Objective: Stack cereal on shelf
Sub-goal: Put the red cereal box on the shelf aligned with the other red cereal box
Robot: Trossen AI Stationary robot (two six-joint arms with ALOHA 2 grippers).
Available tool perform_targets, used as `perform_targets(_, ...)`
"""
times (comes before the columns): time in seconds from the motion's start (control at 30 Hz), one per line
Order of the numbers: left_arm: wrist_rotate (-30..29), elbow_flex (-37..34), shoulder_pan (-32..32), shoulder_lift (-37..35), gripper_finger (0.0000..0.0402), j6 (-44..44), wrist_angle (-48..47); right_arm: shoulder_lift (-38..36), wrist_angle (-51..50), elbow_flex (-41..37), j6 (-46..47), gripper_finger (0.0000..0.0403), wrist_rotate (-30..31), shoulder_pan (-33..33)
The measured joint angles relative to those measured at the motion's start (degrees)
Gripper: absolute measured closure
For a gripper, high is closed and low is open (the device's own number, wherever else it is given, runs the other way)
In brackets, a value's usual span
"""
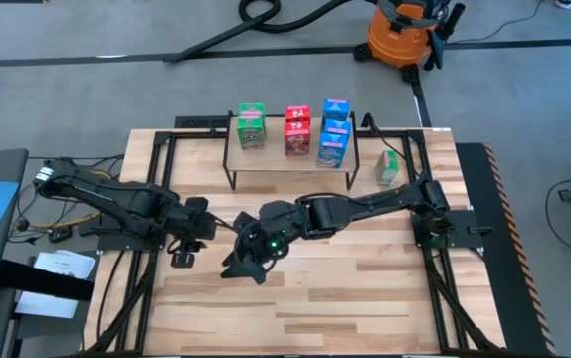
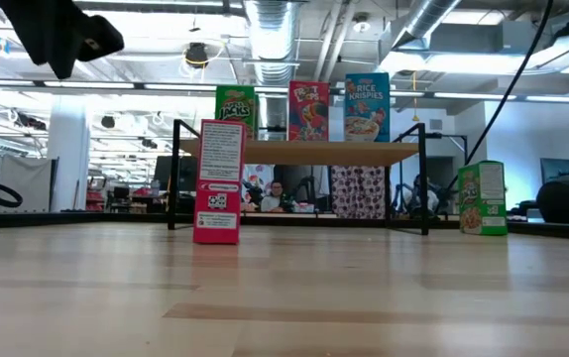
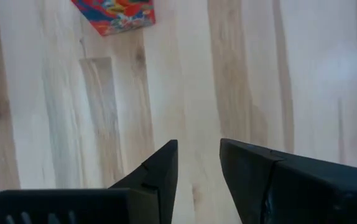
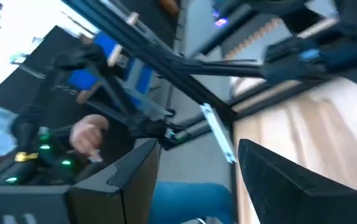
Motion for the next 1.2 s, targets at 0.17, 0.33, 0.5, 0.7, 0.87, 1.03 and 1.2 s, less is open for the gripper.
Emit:
perform_targets(0.17, 0.2, 0.0, -2.1, -0.1, 0.0294, 0.1, 2.8, 0.0, 2.2, 0.0, -1.0, 0.0154, -3.6, 0.3)
perform_targets(0.33, 0.5, 0.0, -3.2, 0.0, 0.0294, 1.6, 7.5, 0.0, 1.7, 0.1, -6.5, 0.0154, -5.4, -0.9)
perform_targets(0.5, 0.9, 0.0, -3.3, 0.0, 0.0294, 2.4, 7.8, 0.3, 6.2, -0.1, -5.2, 0.0154, -11.8, -2.4)
perform_targets(0.7, 1.5, 0.0, -3.4, 0.2, 0.0294, 6.8, 14.6, 0.2, 15.0, 0.1, -5.1, 0.0154, -37.0, -3.7)
perform_targets(0.87, -3.6, 0.0, -3.4, 0.3, 0.0294, 13.1, 16.1, 0.2, 14.9, 0.2, -5.1, 0.0154, -42.2, -5.1)
perform_targets(1.03, -8.5, 0.0, -3.3, 0.1, 0.0294, 13.5, 16.6, 0.2, 17.8, 0.1, -5.7, 0.0154, -40.8, -6.2)
perform_targets(1.2, -3.7, 0.0, -3.4, 0.0, 0.0294, 9.7, 16.6, 0.2, 25.9, 0.1, -5.5, 0.0155, -39.5, -6.3)
